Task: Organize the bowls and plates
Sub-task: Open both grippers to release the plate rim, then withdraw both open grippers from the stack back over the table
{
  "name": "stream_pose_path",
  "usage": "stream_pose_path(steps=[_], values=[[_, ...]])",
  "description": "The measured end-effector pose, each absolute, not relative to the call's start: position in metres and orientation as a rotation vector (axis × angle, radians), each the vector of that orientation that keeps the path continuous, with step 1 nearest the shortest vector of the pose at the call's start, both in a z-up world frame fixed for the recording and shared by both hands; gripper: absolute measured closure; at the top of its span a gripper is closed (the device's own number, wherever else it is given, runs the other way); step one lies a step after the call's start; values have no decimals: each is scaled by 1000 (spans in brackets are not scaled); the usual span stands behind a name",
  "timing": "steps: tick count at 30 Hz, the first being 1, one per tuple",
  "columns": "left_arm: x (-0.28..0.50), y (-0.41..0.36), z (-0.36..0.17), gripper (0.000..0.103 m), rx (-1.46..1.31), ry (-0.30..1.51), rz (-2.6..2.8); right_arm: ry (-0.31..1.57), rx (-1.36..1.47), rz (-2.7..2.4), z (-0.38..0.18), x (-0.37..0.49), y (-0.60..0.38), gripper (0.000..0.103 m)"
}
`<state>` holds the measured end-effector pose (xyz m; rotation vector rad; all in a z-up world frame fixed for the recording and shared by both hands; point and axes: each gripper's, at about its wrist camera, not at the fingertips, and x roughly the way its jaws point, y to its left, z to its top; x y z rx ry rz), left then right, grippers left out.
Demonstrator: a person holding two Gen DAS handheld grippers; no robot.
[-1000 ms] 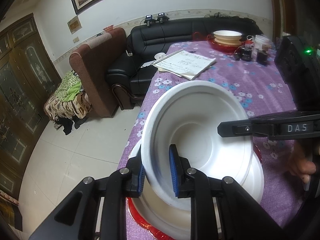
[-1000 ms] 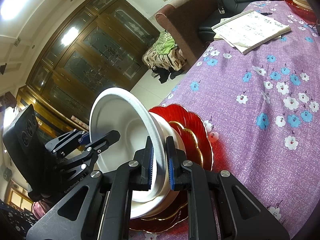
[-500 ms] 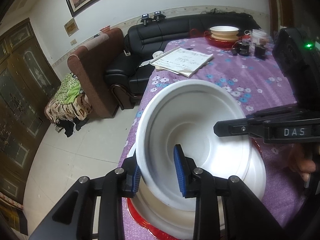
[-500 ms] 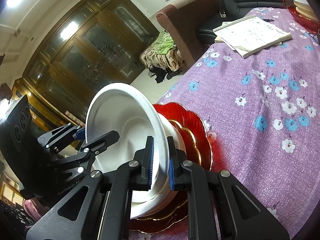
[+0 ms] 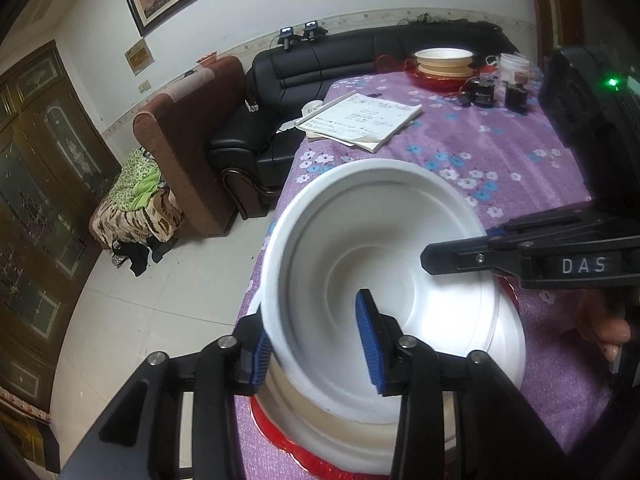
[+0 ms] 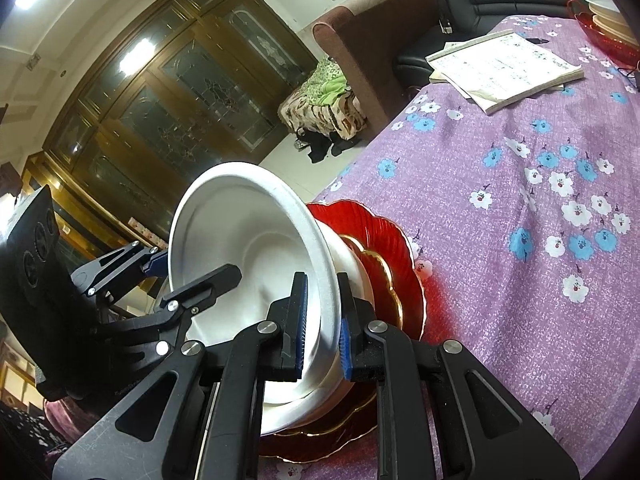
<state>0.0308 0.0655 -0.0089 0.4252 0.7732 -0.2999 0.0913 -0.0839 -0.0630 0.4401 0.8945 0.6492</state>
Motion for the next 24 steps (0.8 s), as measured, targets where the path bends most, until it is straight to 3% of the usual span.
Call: stream_pose_path(steps=[8, 12, 24], values=[[20, 64, 2, 46, 456, 735, -276, 866, 407, 632, -53, 84, -85, 85], [17, 65, 6, 45, 461, 724, -258, 836, 406, 619, -48, 80, -90, 74], [10, 51, 19, 38, 438, 672, -255, 744, 428, 556, -33, 75, -106, 74]])
